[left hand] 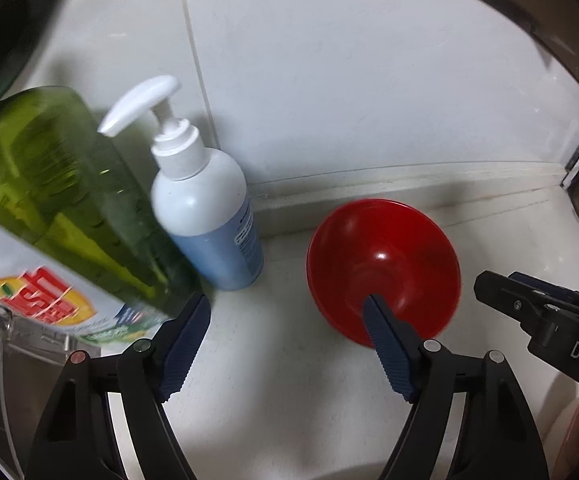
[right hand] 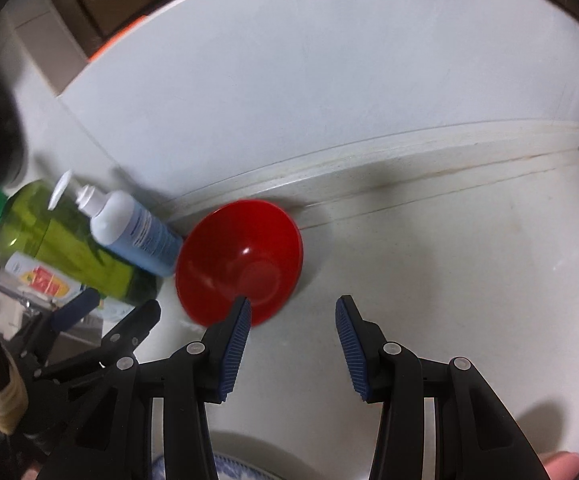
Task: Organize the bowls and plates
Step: 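Move both grippers to the rim of the red bowl by the soap bottles, then close both grippers together on the rim of the red bowl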
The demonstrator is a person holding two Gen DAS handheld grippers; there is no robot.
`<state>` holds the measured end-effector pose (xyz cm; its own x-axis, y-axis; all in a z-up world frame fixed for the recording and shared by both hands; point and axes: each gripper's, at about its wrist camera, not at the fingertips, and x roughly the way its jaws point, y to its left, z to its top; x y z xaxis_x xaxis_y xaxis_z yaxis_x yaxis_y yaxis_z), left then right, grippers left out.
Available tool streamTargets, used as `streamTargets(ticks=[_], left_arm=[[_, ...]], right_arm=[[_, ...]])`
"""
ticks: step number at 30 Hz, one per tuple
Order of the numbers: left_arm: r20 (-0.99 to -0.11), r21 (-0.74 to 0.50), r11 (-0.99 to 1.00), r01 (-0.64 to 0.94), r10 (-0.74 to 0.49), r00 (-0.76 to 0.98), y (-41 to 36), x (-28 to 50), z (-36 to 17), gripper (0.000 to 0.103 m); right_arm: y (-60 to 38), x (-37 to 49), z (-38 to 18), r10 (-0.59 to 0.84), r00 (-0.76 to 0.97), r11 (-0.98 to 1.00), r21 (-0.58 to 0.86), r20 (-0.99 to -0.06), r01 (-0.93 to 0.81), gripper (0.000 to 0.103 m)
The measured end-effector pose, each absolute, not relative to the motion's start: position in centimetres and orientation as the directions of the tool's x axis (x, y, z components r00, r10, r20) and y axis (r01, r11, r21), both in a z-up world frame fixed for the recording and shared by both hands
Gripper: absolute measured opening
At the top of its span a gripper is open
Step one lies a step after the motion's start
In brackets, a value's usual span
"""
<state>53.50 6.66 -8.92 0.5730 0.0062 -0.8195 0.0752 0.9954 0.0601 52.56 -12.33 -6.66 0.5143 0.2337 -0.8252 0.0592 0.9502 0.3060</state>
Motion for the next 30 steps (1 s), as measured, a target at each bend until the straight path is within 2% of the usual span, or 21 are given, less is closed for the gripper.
streamTargets(ticks=[12, 14, 18, 21, 23, 25, 30], left_arm=[[-0.858, 0.086, 0.992, 0.09, 0.027, 0.512, 4.9, 56.8, -12.9, 0.061], [-0.863, 0.084, 0.992, 0.094, 0.025, 0.504, 4.7, 57.2, -13.3, 0.056], [-0.875, 0.069, 0.993, 0.1, 0.012, 0.484, 4.2, 57.8, -13.9, 0.046], [-0.884, 0.045, 0.994, 0.104, -0.009, 0.467, 4.0, 58.1, -14.3, 0.036], [-0.89, 0.03, 0.994, 0.108, -0.023, 0.456, 3.9, 58.2, -14.6, 0.025], [-0.893, 0.026, 0.993, 0.116, -0.029, 0.45, 3.7, 58.4, -14.9, 0.019], [-0.892, 0.026, 0.989, 0.143, -0.041, 0.451, 3.1, 58.9, -15.4, 0.015]], right_arm=[[-12.2, 56.1, -10.4, 0.247, 0.444, 0.937, 0.329, -0.861, 0.117, 0.044], [-12.3, 56.5, -10.8, 0.254, 0.434, 0.934, 0.336, -0.864, 0.123, 0.038], [-12.2, 57.1, -11.4, 0.258, 0.422, 0.93, 0.342, -0.869, 0.135, 0.034], [-12.2, 57.5, -11.8, 0.265, 0.411, 0.927, 0.348, -0.872, 0.141, 0.027], [-12.1, 57.7, -12.0, 0.272, 0.403, 0.925, 0.353, -0.874, 0.141, 0.022], [-12.1, 57.9, -12.3, 0.28, 0.395, 0.922, 0.36, -0.875, 0.144, 0.018], [-11.9, 58.0, -12.4, 0.287, 0.392, 0.918, 0.367, -0.874, 0.148, 0.013]])
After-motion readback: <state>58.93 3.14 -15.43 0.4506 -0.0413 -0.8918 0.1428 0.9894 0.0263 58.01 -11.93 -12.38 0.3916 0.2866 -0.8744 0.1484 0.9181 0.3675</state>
